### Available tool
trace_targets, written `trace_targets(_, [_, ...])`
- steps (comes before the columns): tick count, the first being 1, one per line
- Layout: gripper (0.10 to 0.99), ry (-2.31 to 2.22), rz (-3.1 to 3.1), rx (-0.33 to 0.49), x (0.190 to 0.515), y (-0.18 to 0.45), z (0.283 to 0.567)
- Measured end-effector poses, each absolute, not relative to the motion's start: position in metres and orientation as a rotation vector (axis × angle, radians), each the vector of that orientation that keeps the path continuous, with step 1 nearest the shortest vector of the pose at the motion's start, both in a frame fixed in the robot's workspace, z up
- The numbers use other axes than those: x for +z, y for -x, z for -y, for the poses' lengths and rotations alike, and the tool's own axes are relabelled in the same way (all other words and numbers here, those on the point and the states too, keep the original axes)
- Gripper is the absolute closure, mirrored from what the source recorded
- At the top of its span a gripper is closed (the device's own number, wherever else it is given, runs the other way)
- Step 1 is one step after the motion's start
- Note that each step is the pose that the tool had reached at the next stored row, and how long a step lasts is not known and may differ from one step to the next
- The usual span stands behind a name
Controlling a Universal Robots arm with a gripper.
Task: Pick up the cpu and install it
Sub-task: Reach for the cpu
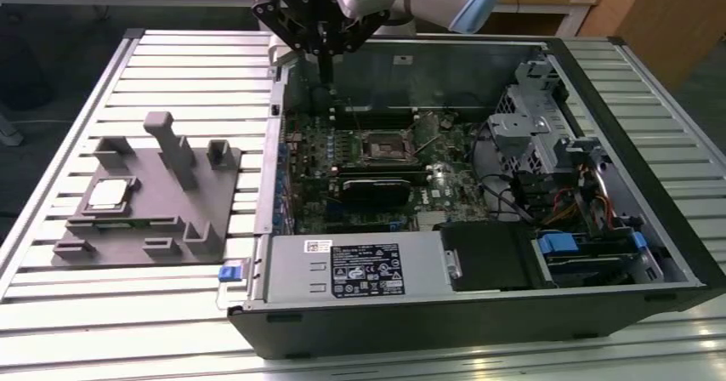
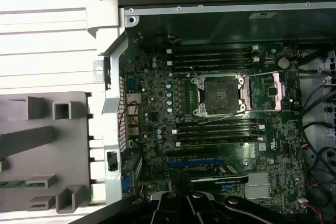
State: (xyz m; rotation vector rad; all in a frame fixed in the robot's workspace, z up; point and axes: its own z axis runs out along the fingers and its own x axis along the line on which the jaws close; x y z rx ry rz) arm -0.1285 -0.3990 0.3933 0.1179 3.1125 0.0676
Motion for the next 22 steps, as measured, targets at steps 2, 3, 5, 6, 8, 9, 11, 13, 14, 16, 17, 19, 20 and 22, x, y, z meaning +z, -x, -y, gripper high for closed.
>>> trace_targets(2, [0.98,-0.118,-3.113,0.068,0.3933,0.1293,0.3989])
trace_targets(3, [0.98,-0.118,-3.113,0.068,0.3933,0.1294,0.3989])
trace_targets(5, [0.98,-0.118,-3.113,0.068,0.3933,0.1299,0.3989])
trace_targets(6, [0.98,-0.118,-3.112,0.068,0.3933,0.1301,0.3989])
trace_targets(8, [0.98,-0.118,-3.112,0.068,0.3933,0.1306,0.3989])
trace_targets(9, [0.98,-0.118,-3.113,0.068,0.3933,0.1308,0.3989])
trace_targets(11, [0.98,-0.118,-3.113,0.068,0.3933,0.131,0.3989])
trace_targets(13, [0.98,-0.118,-3.112,0.068,0.3933,0.1315,0.3989])
trace_targets(14, [0.98,-0.118,-3.112,0.068,0.3933,0.1317,0.3989])
trace_targets(16, [0.98,-0.118,-3.112,0.068,0.3933,0.1321,0.3989])
trace_targets(17, [0.98,-0.118,-3.113,0.068,0.3933,0.1323,0.3989])
trace_targets(19, [0.98,-0.118,-3.113,0.068,0.3933,0.1328,0.3989])
trace_targets(20, [0.98,-0.118,-3.112,0.068,0.3933,0.133,0.3989])
trace_targets(22, [0.98,-0.118,-3.112,0.068,0.3933,0.1335,0.3989])
